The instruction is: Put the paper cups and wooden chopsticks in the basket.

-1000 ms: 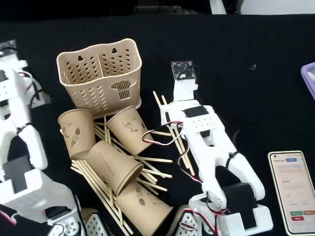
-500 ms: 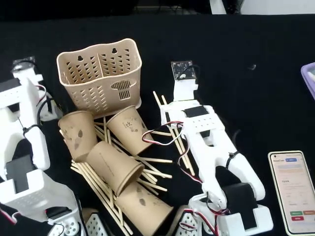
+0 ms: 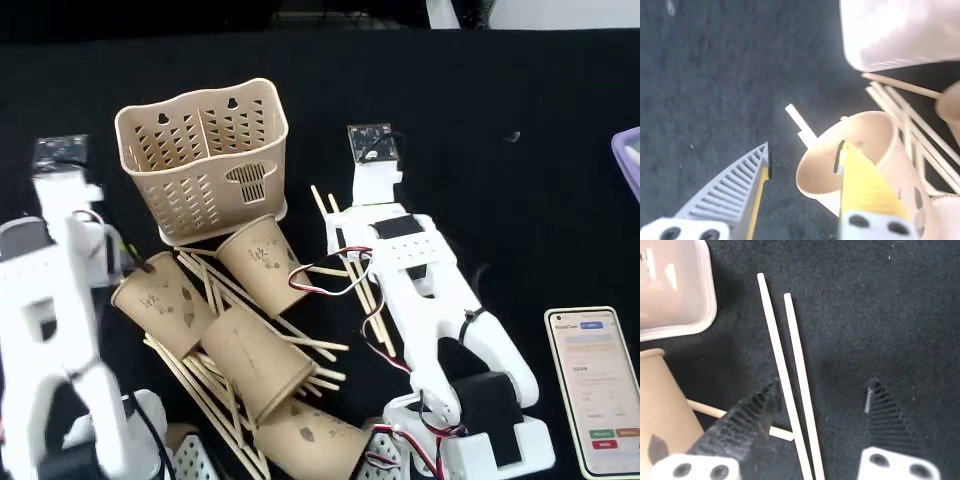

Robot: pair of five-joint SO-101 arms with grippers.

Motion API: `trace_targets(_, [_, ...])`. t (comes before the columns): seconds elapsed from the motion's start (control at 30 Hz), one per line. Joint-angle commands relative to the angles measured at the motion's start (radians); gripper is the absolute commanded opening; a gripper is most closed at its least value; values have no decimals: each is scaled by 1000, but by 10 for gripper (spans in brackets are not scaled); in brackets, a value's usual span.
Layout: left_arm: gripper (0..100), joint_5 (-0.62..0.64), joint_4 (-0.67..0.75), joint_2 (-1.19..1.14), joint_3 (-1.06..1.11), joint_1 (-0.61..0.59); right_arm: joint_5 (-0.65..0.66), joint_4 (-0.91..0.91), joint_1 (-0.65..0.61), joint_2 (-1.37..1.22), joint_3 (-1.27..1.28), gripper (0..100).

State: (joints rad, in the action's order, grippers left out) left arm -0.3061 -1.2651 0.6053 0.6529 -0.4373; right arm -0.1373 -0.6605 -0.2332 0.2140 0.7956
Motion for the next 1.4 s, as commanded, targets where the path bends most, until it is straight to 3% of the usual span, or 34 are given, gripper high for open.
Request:
trace_targets(0.0, [230, -78, -11, 233, 114, 131, 9, 12, 25, 54, -7, 273])
trace_targets(0.23, [230, -94, -6, 382, 136, 165, 9, 12, 25, 54, -7, 273])
trace_targets(0.47, [230, -207, -58, 399, 93, 162, 9, -3, 26, 54, -10, 273])
trace_targets(0.67, [230, -224, -175, 396, 21, 163, 26, -316, 155, 159, -183, 275])
trace_targets(0.8, [230, -222, -206, 397, 22, 163, 272, -552, 264, 262, -344, 273])
trace_targets(0.93, [230, -222, -224, 399, 24, 162, 720, -738, 298, 363, -335, 275])
trace_targets(1.0, [230, -222, -216, 399, 42, 162, 884, -798, 313, 420, -292, 276])
trace_targets(1.23, [230, -167, -189, 391, 87, 213, 1066, -887, 239, 644, -130, 276])
trace_targets(1.37, [230, -114, -193, 388, 45, 298, 973, -713, 95, 687, 84, 276])
